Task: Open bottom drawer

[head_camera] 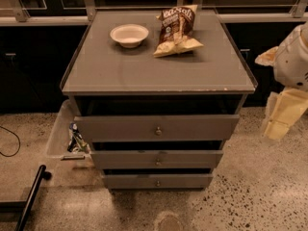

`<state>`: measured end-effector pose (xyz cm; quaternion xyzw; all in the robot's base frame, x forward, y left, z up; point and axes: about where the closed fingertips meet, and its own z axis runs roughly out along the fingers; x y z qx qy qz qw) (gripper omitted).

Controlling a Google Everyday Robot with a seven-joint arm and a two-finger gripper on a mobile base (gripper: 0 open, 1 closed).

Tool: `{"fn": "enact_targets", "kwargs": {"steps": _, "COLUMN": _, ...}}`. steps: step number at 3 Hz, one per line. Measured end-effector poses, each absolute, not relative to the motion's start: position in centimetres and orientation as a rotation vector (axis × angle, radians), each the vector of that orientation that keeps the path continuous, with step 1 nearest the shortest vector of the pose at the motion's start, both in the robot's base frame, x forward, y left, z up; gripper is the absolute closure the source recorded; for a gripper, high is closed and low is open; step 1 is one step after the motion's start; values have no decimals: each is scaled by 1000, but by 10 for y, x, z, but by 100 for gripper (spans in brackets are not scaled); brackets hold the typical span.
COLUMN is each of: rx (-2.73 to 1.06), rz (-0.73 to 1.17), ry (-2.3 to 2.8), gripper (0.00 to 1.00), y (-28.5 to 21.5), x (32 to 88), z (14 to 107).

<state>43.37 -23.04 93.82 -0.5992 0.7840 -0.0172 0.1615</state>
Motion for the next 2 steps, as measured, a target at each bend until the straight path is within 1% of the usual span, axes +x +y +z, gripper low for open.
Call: {"fn": "enact_targets", "kwargs": {"steps": 2, "rx": -1741, "rz": 31, "ry": 2160, "gripper": 0, "y": -246, "x": 432, "z": 862}}
